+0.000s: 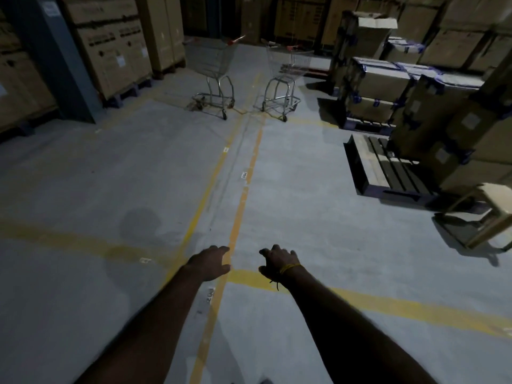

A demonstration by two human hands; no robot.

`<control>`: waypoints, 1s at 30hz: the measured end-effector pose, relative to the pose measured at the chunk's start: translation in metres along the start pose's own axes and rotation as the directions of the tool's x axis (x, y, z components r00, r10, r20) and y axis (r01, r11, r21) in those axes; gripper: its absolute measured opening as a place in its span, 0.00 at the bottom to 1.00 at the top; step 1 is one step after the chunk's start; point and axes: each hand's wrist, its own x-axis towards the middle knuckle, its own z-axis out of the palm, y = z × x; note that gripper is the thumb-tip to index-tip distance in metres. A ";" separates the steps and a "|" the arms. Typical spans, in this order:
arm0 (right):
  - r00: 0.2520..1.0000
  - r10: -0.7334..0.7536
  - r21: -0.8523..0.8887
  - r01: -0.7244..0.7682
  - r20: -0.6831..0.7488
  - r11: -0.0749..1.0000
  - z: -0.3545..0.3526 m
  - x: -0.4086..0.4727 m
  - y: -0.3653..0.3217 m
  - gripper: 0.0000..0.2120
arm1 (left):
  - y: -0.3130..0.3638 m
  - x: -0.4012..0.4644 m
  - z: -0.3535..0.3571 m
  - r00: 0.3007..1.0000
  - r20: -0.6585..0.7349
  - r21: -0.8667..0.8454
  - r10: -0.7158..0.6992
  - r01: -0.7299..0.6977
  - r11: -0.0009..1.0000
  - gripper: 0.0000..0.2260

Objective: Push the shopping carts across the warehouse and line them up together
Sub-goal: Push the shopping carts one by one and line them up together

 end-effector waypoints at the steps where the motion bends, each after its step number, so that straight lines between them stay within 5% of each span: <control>1: 1.000 -0.003 -0.004 0.003 0.002 1.000 -0.010 0.013 0.010 0.27 | 0.007 0.014 -0.007 1.000 -0.004 -0.011 -0.006 0.006 1.000 0.31; 10: 0.998 -0.058 -0.024 0.058 0.025 0.998 -0.076 0.125 0.055 0.27 | 0.034 0.127 -0.061 0.999 -0.008 -0.042 -0.039 0.039 0.998 0.30; 30: 1.000 -0.018 0.041 0.019 -0.009 0.999 -0.262 0.454 0.035 0.28 | -0.057 0.451 -0.275 0.999 0.017 0.043 0.045 -0.046 0.998 0.30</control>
